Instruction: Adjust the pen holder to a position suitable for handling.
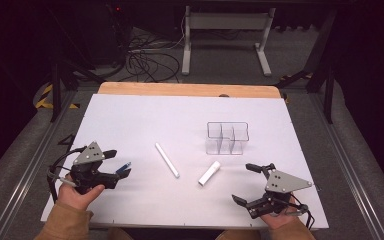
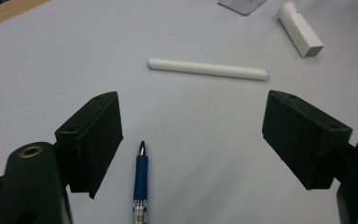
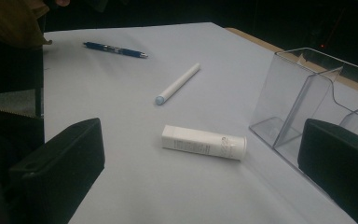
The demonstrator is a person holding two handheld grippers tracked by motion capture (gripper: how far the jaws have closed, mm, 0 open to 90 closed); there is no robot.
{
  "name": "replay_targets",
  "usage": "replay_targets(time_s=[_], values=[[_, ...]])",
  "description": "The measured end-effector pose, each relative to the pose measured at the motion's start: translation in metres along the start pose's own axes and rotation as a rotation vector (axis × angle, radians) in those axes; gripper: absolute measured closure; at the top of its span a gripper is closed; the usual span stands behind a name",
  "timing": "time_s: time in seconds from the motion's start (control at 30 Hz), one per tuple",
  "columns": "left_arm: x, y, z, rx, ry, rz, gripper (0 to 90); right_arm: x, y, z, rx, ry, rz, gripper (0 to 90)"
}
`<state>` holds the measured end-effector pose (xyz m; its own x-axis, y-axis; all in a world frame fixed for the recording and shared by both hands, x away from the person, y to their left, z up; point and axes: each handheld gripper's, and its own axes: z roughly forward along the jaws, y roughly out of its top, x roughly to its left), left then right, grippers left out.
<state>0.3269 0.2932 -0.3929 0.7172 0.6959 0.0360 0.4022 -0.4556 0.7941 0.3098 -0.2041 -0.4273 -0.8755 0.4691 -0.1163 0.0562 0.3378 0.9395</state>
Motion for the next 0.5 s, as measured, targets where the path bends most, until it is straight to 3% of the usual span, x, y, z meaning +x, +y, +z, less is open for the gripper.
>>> replay_targets(time_s=[0.13, 0.4, 0.5], values=[[0.002, 0.0, 0.002, 0.026, 0.0, -0.028, 21.6, 0.0, 0.0, 0.0, 0.0, 0.001, 0.002, 1.0], [0.007, 0.0, 0.009, 0.123, 0.048, 0.031, 27.7, 0.0, 0.0, 0.001, 0.001, 0.004, 0.001, 1.0], [0.011, -0.001, 0.012, 0.16, 0.054, 0.02, 29.2, 0.0, 0.0, 0.001, 0.001, 0.004, 0.001, 1.0]])
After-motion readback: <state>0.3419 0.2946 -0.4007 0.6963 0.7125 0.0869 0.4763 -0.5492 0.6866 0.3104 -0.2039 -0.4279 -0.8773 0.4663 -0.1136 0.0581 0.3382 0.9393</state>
